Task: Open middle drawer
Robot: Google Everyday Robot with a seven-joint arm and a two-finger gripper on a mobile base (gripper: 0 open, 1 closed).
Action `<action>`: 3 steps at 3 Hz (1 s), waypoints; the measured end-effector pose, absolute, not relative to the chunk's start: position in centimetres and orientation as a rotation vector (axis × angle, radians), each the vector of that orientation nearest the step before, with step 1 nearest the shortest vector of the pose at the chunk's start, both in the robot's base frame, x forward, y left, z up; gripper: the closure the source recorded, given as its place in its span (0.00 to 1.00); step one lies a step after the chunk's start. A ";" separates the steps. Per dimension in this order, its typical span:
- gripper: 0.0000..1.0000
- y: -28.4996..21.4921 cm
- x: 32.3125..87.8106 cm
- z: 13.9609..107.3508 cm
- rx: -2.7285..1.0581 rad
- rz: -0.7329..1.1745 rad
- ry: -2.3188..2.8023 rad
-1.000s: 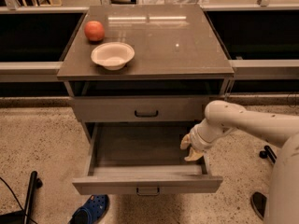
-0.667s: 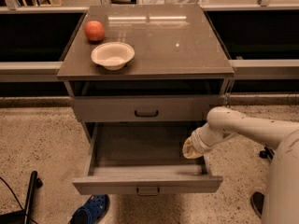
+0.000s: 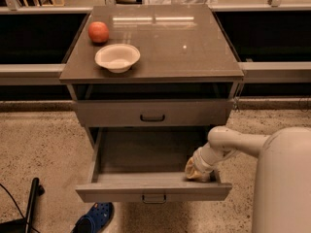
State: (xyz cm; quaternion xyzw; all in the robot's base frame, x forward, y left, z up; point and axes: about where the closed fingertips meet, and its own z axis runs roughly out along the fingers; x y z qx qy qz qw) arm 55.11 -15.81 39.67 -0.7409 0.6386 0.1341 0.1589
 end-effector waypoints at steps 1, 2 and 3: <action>1.00 -15.1 53.1 38.9 -2.135 0.491 1.839; 1.00 -15.0 51.6 38.9 -2.149 0.579 1.856; 1.00 -14.1 48.9 38.6 -2.191 0.723 1.850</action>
Offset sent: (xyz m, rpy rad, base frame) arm -0.0755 0.0069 -0.0044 0.0502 0.3069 0.0553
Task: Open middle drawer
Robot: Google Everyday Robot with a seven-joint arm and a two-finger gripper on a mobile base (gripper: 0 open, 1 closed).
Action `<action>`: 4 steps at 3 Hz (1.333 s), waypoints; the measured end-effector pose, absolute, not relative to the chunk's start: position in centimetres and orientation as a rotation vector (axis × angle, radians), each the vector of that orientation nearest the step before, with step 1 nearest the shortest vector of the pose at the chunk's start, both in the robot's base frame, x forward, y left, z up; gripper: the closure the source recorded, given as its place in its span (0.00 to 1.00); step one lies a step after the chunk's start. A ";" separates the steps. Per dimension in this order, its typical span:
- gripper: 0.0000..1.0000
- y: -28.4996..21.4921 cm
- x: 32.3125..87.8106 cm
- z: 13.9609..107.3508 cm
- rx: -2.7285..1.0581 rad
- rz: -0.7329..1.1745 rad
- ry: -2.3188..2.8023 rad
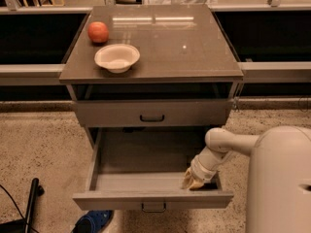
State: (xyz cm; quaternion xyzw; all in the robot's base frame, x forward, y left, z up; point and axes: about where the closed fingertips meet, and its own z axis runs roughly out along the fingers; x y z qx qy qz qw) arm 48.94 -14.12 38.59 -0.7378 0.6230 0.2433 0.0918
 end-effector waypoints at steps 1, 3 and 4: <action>1.00 -13.8 48.1 38.8 -2.209 0.779 1.843; 1.00 -12.5 45.3 38.8 -2.272 0.933 1.804; 1.00 -12.4 47.1 43.6 -2.152 0.714 1.704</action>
Offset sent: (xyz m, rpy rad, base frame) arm -0.0972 0.0360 0.0106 0.0641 0.3516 0.2372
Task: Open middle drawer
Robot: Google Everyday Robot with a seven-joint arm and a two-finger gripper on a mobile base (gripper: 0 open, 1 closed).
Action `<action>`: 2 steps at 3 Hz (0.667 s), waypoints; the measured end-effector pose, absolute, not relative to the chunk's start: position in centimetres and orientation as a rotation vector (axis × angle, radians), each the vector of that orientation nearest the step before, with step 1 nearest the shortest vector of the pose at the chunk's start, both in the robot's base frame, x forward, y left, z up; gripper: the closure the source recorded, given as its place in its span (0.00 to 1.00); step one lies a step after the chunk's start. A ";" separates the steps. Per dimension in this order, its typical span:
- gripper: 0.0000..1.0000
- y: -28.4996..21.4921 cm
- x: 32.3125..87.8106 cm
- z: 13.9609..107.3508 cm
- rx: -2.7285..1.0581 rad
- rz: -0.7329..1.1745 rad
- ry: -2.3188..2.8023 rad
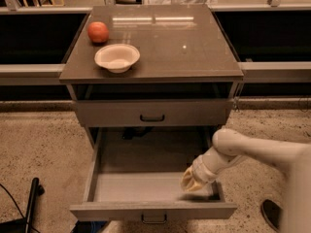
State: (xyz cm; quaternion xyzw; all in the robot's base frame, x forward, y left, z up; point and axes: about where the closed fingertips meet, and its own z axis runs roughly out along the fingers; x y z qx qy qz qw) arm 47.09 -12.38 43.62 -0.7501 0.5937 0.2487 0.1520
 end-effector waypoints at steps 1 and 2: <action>1.00 -13.2 49.1 49.4 -2.032 0.495 1.621; 0.82 -14.4 50.1 53.5 -1.957 0.340 1.626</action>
Offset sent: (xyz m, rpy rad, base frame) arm 0.0440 -0.0431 0.1549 0.0310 -0.4675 -0.2572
